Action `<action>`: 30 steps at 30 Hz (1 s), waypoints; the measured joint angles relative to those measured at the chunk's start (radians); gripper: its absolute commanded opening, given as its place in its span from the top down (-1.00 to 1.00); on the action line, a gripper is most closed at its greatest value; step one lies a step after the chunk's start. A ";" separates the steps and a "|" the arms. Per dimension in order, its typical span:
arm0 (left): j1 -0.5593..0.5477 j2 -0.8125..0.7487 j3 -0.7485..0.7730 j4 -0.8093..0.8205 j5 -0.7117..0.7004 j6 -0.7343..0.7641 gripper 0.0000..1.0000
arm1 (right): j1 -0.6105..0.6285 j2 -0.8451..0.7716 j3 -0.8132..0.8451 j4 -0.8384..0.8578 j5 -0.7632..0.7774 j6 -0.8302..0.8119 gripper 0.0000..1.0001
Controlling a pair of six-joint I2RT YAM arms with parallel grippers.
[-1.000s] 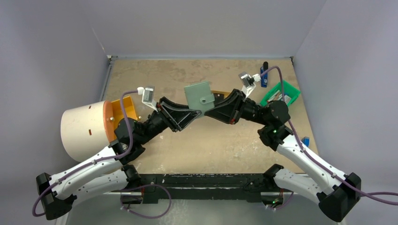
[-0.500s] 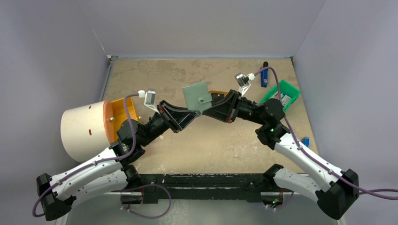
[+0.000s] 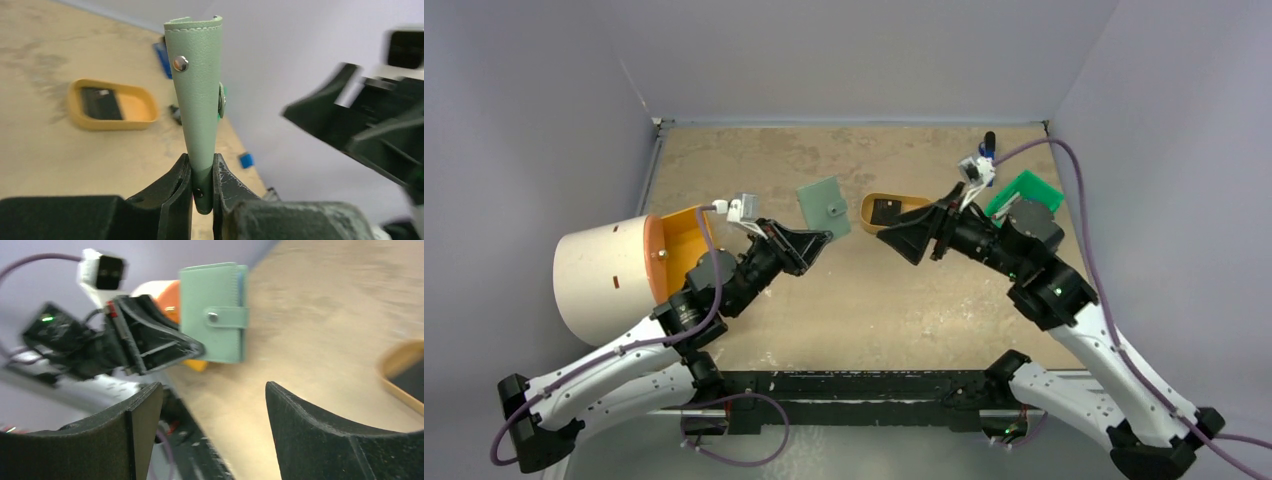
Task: Put the credit cards into the card holder
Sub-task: Place the card holder at the center of the board.
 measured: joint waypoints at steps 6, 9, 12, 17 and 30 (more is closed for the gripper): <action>0.001 0.166 0.092 -0.275 -0.185 0.001 1.00 | 0.000 -0.123 -0.052 -0.253 0.385 -0.101 -0.51; 0.001 0.325 0.156 -0.378 -0.212 0.005 1.00 | -0.001 -0.108 -0.114 -0.288 0.489 -0.103 -0.49; 0.001 0.457 0.211 -0.444 -0.209 0.029 1.00 | -0.001 -0.055 -0.162 -0.294 0.534 -0.102 -0.46; 0.001 0.532 0.235 -0.466 -0.209 0.061 1.00 | -0.001 -0.004 -0.188 -0.299 0.538 -0.104 -0.43; 0.001 0.714 0.192 -0.344 -0.044 0.067 1.00 | 0.000 -0.036 -0.246 -0.259 0.541 -0.111 -0.41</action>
